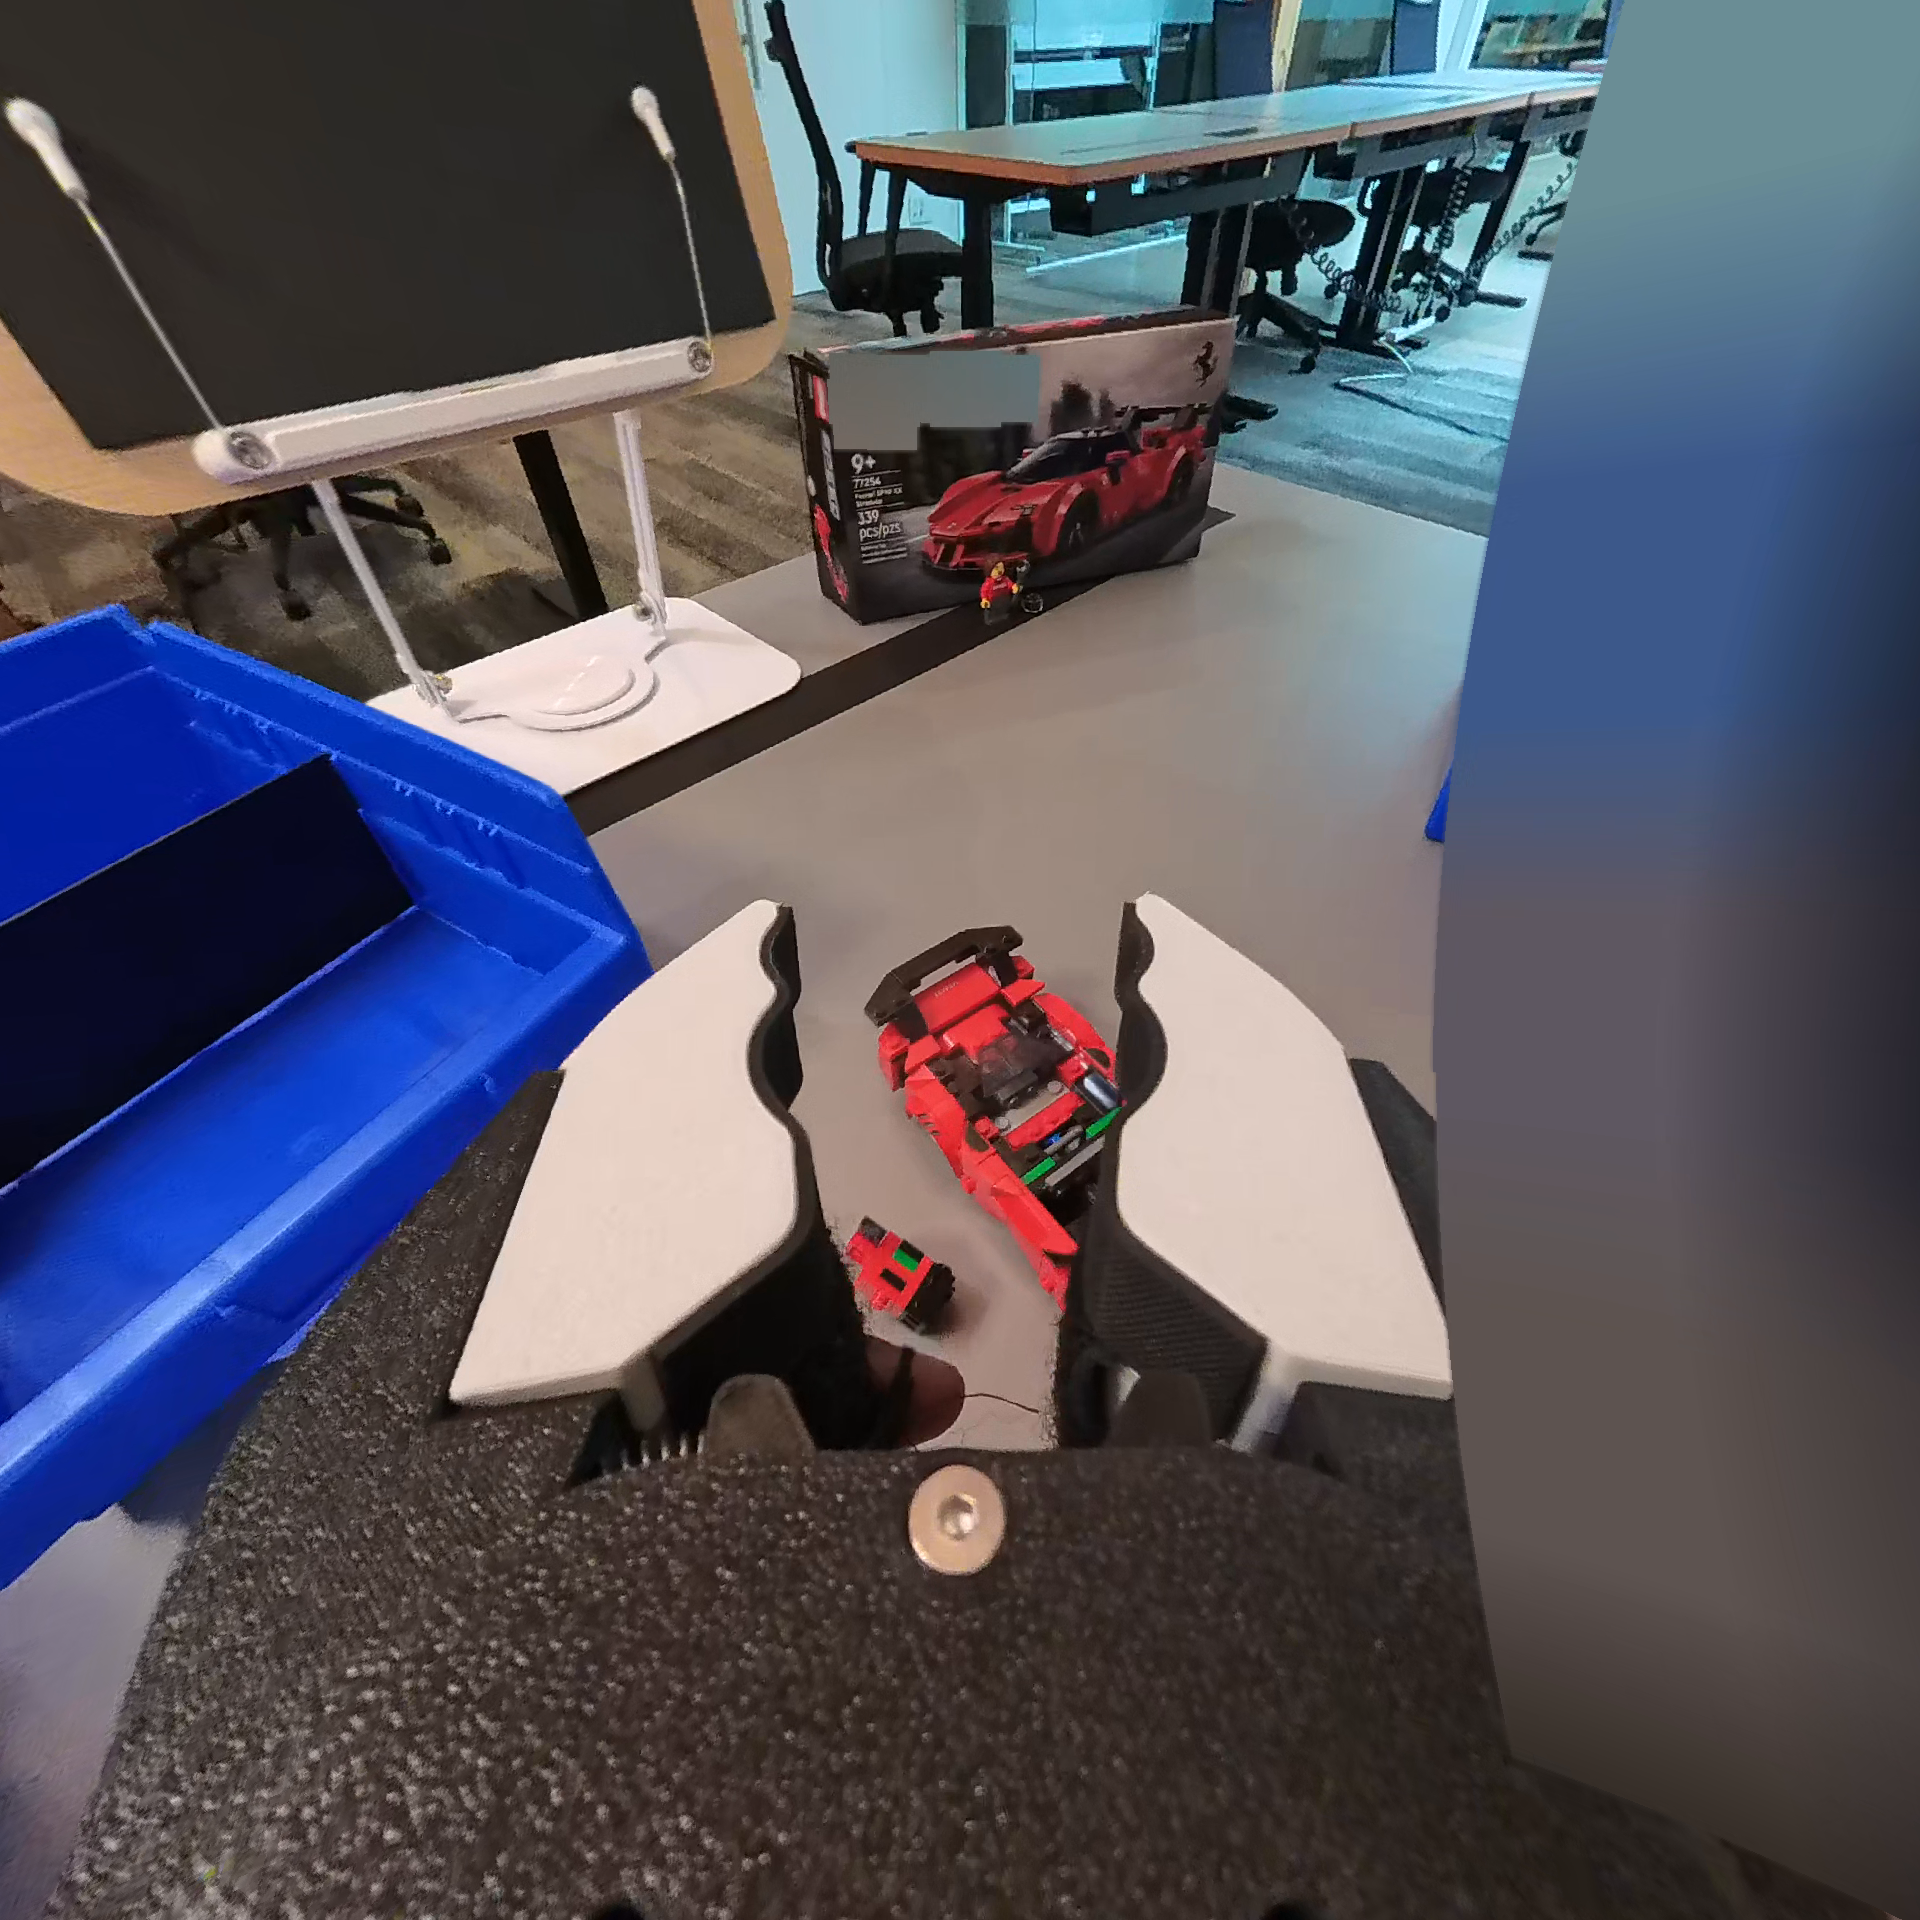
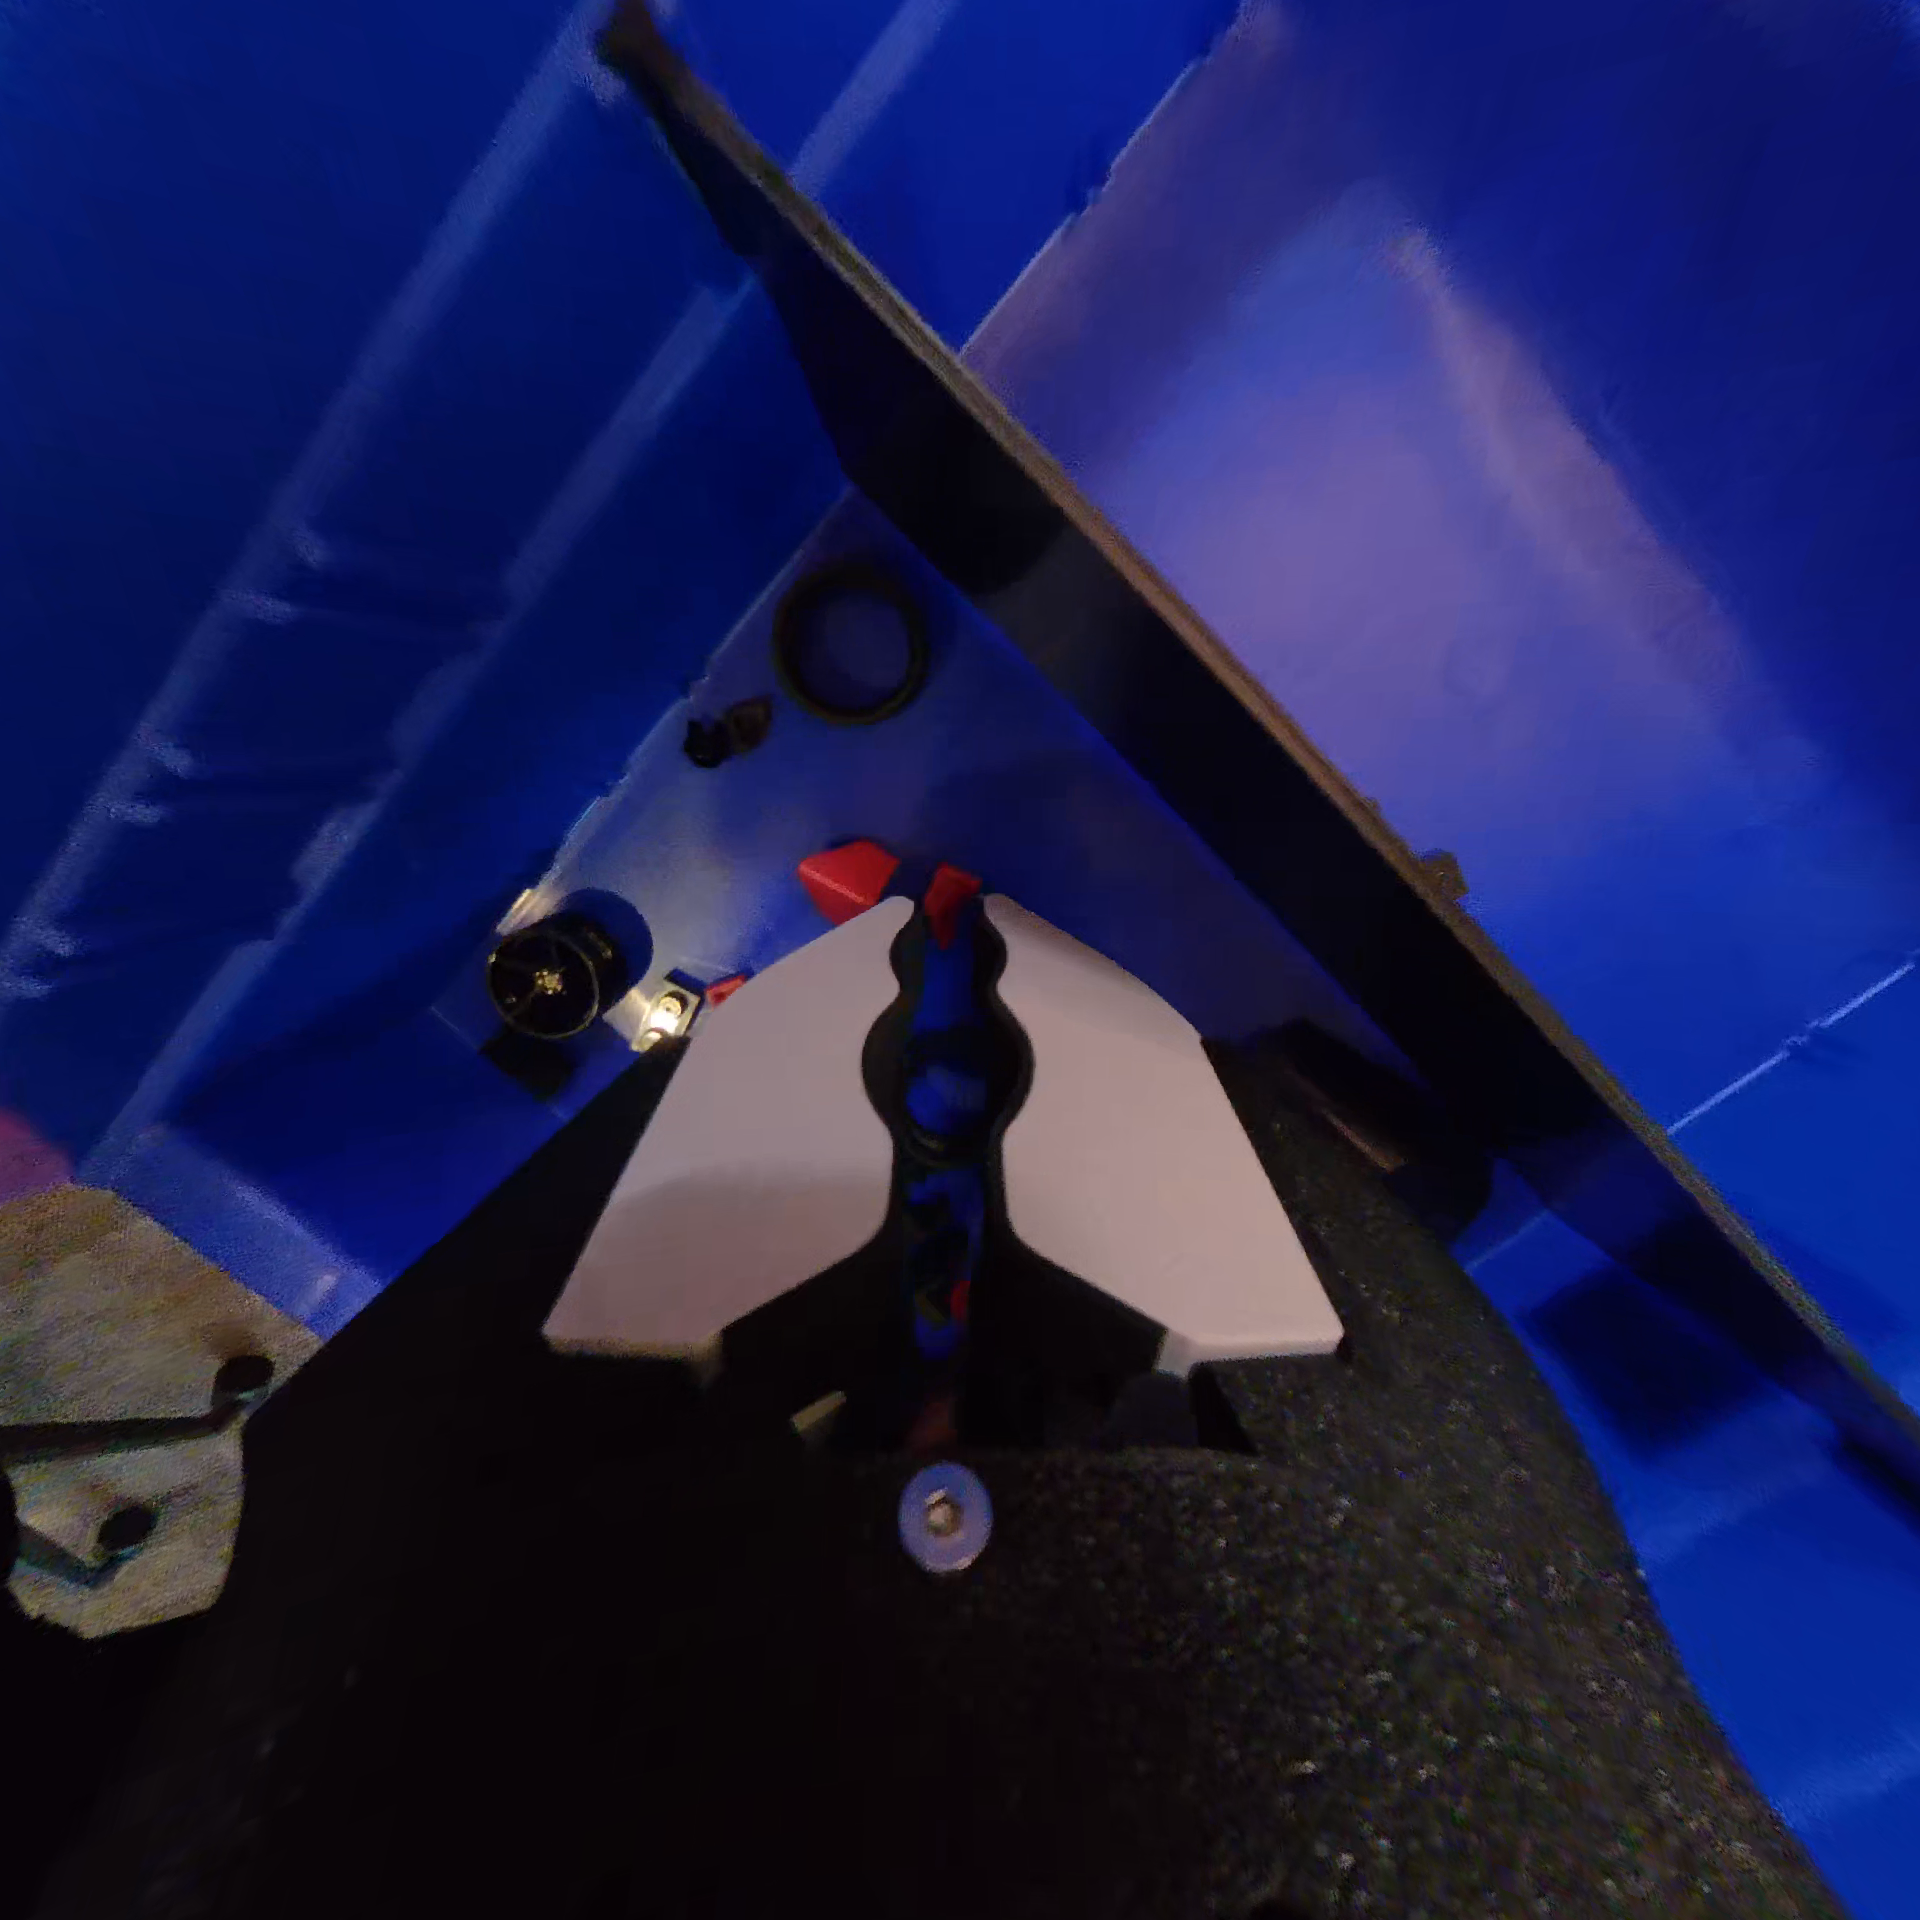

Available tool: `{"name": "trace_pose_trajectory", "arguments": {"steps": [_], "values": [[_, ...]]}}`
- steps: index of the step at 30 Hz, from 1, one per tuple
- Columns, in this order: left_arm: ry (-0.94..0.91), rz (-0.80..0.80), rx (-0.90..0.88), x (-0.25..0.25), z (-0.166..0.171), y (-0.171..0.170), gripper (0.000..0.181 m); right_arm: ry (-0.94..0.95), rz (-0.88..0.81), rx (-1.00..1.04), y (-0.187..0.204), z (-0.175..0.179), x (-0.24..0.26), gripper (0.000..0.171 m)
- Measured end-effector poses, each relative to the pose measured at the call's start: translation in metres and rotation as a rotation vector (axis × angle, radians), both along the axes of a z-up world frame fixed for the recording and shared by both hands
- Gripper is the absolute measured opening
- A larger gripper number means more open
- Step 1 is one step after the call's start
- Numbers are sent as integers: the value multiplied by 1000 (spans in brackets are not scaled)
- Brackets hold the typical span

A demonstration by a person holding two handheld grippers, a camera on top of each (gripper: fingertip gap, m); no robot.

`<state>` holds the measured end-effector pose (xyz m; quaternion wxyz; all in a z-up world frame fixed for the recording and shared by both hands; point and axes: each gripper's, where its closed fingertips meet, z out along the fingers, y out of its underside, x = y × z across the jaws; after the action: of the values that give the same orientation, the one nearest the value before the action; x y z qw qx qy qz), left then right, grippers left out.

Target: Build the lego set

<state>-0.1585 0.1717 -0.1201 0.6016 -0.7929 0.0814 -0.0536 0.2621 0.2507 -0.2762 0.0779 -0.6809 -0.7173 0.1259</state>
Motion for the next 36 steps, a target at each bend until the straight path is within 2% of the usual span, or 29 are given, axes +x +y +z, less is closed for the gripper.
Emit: {"name": "trace_pose_trajectory", "arguments": {"steps": [4,6,9,13,17,19,22,25,31,36], "values": [[3,-16,9,-1,1,-11,59,28,-28,0,2,3,1,7],[9,-36,26,0,5,-18,59,146,-81,-30,1,23,-6,7],[13,-104,82,9,14,-27,57,505,-210,-99,0,89,-30,7],[37,-260,190,38,30,-40,54,1150,-317,-488,-34,215,-73,7],[66,-447,353,84,52,-58,49,1398,-284,-850,-88,263,-117,6],[88,-554,445,111,64,-73,46,1484,-237,-1067,-118,272,-141,6],[145,-691,592,146,80,-100,41,1519,-175,-1376,-160,262,-183,6],[131,-781,614,166,82,-121,39,1491,-130,-1650,-192,246,-219,6],[117,-802,626,164,75,-149,32,1395,-79,-1807,-235,227,-263,6],[107,-816,599,161,66,-159,23,1348,-73,-1825,-244,222,-272,6]]}}
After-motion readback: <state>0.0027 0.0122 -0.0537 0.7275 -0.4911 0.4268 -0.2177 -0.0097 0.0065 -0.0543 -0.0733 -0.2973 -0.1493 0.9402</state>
